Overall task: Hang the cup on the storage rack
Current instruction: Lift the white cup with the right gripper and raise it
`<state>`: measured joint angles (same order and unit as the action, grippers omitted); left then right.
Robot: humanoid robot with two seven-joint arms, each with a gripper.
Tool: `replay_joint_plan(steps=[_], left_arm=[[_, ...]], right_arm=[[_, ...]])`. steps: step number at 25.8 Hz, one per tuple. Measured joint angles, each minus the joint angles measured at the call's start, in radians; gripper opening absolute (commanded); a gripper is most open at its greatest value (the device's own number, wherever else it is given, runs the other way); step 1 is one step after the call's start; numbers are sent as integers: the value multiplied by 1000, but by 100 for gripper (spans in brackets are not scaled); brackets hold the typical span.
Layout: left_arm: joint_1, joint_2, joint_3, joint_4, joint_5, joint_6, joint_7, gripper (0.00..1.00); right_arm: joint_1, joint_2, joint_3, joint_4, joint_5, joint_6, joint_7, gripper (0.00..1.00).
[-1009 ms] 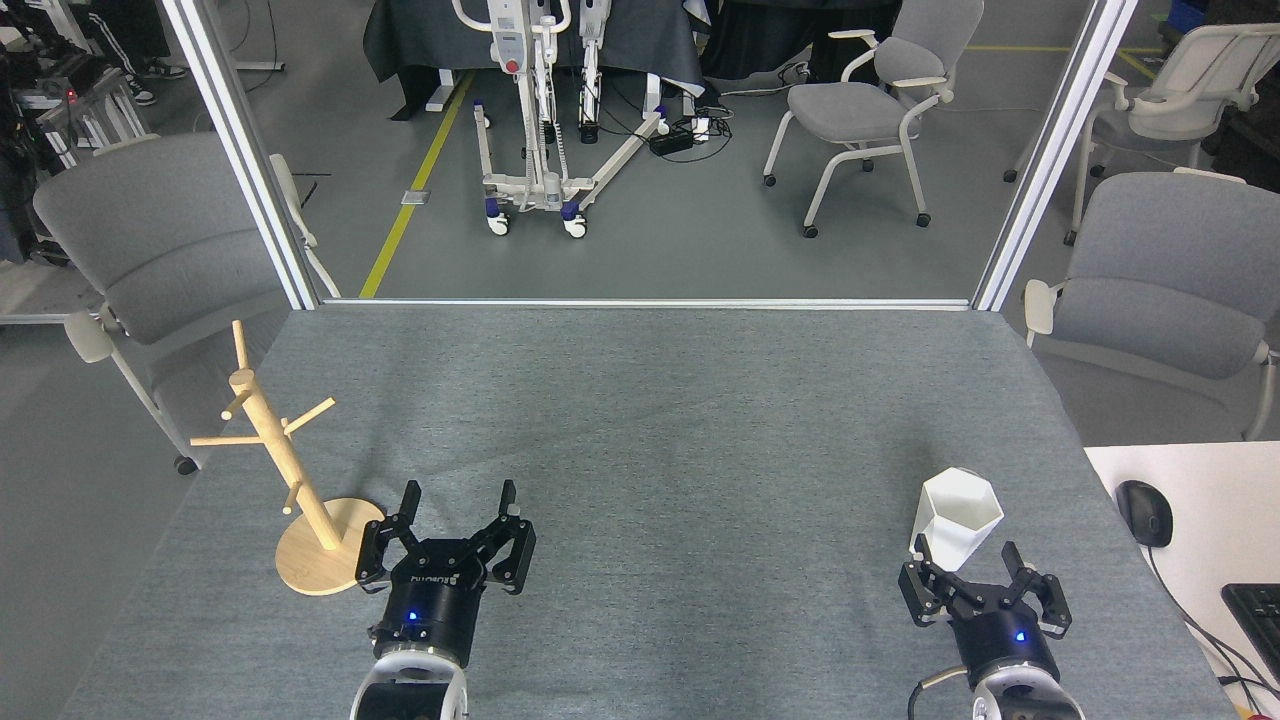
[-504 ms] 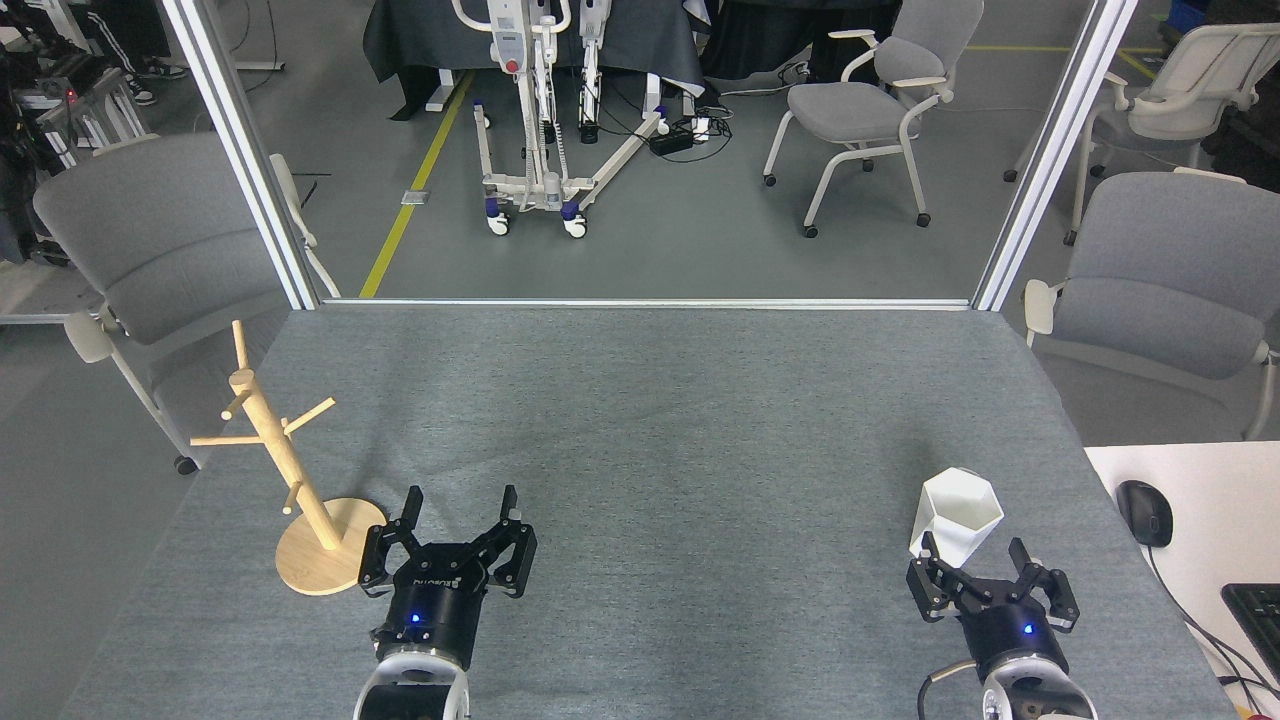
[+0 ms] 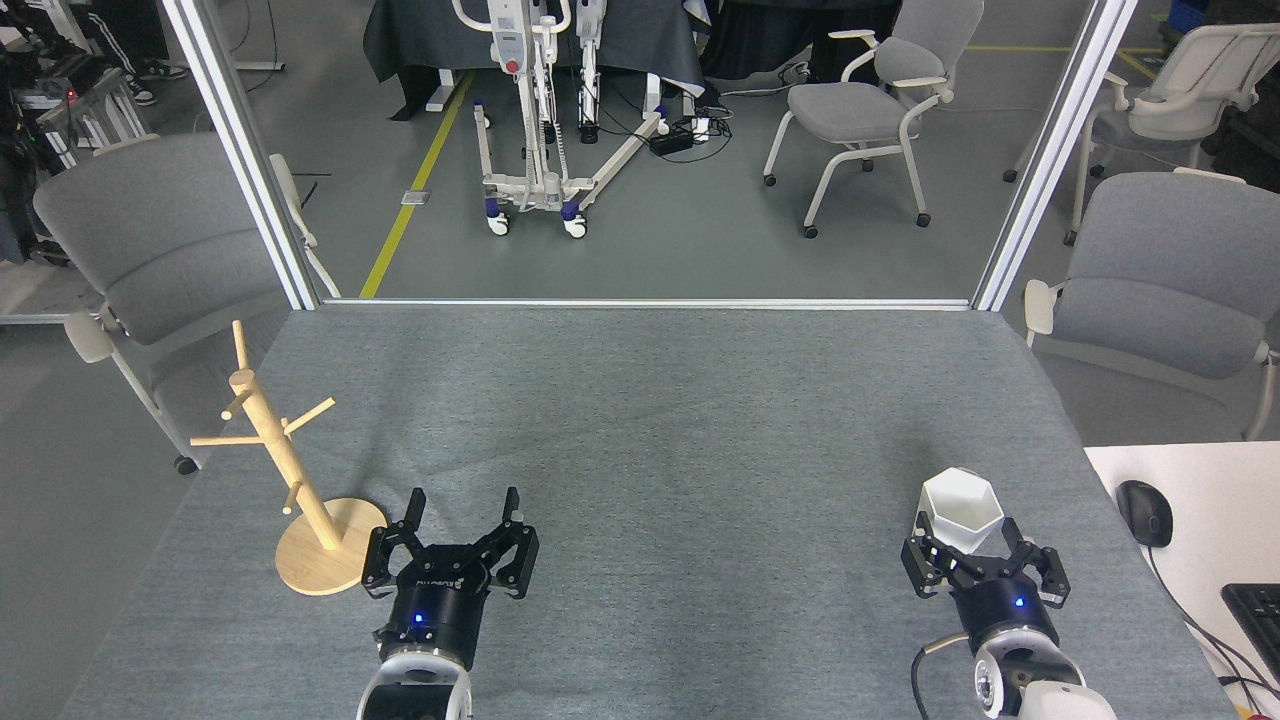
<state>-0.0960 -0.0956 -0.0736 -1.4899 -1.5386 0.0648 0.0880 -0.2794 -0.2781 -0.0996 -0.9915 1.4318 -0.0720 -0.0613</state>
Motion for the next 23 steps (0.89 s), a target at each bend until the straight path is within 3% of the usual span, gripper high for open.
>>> replay_joint_plan(steps=[23], left_arm=[[-15,0,0,22,0,3,-1,99]], right_arm=[[-132,-24,15,166,-7,0,-3,99]])
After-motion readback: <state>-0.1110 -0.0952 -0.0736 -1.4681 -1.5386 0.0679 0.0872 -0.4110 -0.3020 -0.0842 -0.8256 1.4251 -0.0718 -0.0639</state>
